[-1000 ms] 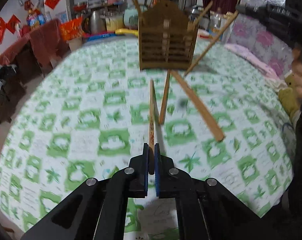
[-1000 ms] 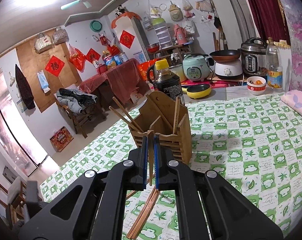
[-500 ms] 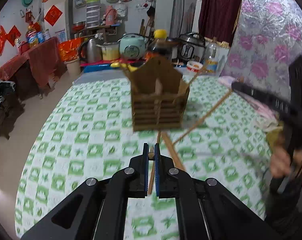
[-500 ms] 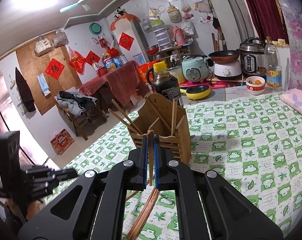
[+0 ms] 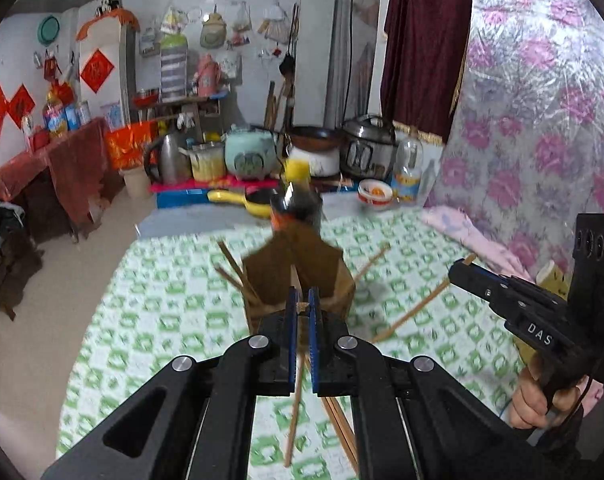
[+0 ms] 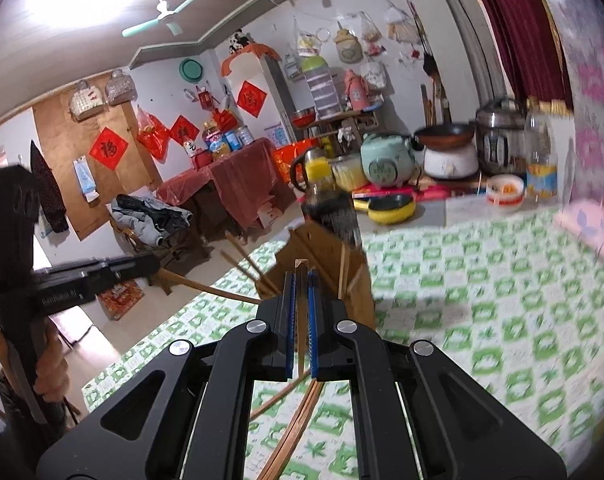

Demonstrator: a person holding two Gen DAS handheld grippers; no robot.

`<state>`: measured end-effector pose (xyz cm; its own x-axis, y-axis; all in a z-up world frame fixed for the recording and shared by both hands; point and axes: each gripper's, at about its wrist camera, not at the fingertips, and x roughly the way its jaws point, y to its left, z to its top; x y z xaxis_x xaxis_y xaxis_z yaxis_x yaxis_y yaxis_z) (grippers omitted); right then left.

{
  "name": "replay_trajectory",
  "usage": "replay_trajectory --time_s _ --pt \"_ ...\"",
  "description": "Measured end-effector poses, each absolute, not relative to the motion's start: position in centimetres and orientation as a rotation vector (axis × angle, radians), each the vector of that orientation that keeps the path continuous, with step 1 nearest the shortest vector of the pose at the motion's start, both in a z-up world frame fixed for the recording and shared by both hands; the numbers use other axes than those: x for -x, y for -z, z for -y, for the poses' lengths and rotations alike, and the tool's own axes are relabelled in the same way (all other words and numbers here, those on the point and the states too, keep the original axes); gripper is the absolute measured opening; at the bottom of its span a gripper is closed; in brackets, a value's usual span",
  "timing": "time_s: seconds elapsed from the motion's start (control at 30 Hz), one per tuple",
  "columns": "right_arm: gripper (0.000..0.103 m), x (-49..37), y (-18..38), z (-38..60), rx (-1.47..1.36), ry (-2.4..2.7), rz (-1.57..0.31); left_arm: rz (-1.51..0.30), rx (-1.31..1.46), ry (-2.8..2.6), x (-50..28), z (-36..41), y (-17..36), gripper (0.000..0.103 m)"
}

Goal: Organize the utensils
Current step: 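Insert the chopstick into the holder and open the left tool while the right tool inserts its own, then move both open tools back down to the remaining loose chopsticks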

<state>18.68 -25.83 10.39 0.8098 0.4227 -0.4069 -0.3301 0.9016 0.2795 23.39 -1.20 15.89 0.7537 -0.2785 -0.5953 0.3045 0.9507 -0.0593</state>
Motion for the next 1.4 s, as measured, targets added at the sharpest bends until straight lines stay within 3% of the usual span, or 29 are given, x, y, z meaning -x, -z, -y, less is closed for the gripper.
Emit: replay_trajectory --time_s 0.23,0.6,0.87,0.9,0.97,1.0,1.03,1.07,1.1,1.13,1.17,1.4 --pt "0.007 -20.9 -14.5 24.3 -0.171 -0.362 -0.385 -0.615 -0.032 0.29 -26.2 0.9 -18.7 0.006" --pt "0.007 -24.8 -13.4 23.9 -0.22 -0.278 -0.324 -0.551 -0.019 0.222 -31.9 1.0 -19.4 0.006" --pt "0.007 -29.6 -9.2 23.3 -0.18 -0.257 -0.465 -0.676 0.071 0.252 -35.3 0.7 -12.1 0.006" --pt "0.007 -30.2 -8.8 23.2 -0.181 -0.271 -0.493 -0.699 0.096 0.261 -35.4 0.3 -10.8 0.01" --pt "0.012 -30.5 -8.5 23.1 -0.177 -0.281 -0.516 -0.717 0.125 0.276 -35.3 -0.3 -9.4 0.042" --pt "0.013 -30.4 -8.4 23.2 -0.184 -0.275 -0.514 -0.703 0.148 0.279 -34.9 -0.8 -8.9 0.071" --pt "0.023 -30.3 -8.4 23.3 -0.195 -0.276 -0.511 -0.682 0.176 0.308 -34.5 -1.2 -8.7 0.078" --pt "0.039 -30.3 -8.5 23.4 -0.205 -0.283 -0.509 -0.669 0.196 0.331 -34.2 -1.5 -8.5 0.079" --pt "0.043 -30.1 -8.5 23.5 -0.211 -0.283 -0.501 -0.663 0.206 0.348 -33.7 -1.7 -8.3 0.085" --pt "0.044 -29.9 -8.5 23.5 -0.206 -0.273 -0.492 -0.657 0.203 0.336 -33.5 -1.9 -8.3 0.093" --pt "0.044 -29.7 -8.6 23.3 -0.198 -0.267 -0.487 -0.639 0.196 0.317 -33.0 -2.1 -8.2 0.095" --pt "0.062 -27.1 -9.7 22.2 -0.18 -0.241 -0.409 -0.561 0.22 0.342 -30.4 -4.0 -8.1 0.097"
